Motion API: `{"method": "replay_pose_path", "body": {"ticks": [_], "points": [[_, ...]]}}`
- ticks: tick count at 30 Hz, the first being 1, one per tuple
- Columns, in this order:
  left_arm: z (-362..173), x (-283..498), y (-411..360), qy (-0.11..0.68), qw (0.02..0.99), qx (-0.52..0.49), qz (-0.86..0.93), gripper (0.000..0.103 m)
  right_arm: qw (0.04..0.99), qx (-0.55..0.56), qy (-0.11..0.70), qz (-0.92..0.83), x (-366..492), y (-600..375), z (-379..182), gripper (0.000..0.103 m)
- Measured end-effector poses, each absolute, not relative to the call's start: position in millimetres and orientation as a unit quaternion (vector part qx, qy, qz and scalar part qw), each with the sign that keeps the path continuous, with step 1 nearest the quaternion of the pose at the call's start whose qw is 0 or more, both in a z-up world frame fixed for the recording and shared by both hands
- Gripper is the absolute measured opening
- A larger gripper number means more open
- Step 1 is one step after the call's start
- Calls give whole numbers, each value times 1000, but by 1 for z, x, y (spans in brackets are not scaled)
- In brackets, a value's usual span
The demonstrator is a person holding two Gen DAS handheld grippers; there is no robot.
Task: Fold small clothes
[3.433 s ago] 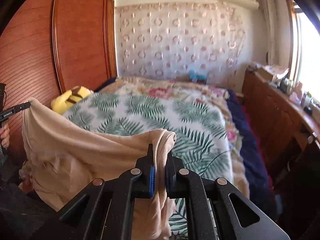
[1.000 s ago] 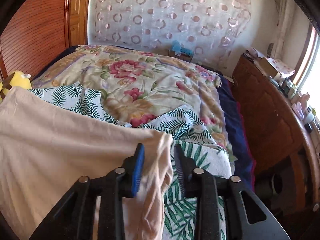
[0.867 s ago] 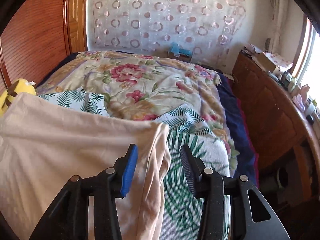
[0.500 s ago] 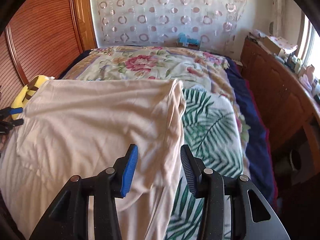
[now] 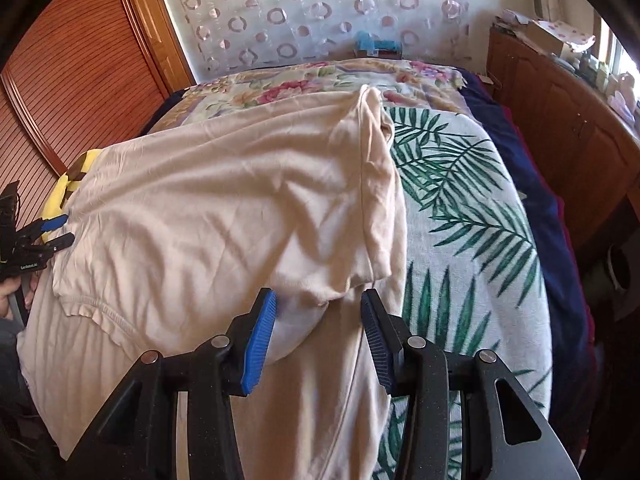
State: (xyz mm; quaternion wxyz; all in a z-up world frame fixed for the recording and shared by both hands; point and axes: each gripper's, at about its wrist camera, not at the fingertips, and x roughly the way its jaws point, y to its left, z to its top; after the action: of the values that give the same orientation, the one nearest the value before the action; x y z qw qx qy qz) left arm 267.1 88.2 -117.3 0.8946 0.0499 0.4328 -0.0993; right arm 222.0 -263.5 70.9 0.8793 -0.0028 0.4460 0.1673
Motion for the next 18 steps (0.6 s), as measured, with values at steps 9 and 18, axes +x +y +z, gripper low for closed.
{"method": "replay_pose_path", "body": {"ticks": [9,18], "points": [[-118,268,89,434,894,48,-100,89,905,-55,397,142,227,-247,58,46],[-109,252,103,453,889,-15,-72,79,905,-55,397,145,228,-232,50,50]]}}
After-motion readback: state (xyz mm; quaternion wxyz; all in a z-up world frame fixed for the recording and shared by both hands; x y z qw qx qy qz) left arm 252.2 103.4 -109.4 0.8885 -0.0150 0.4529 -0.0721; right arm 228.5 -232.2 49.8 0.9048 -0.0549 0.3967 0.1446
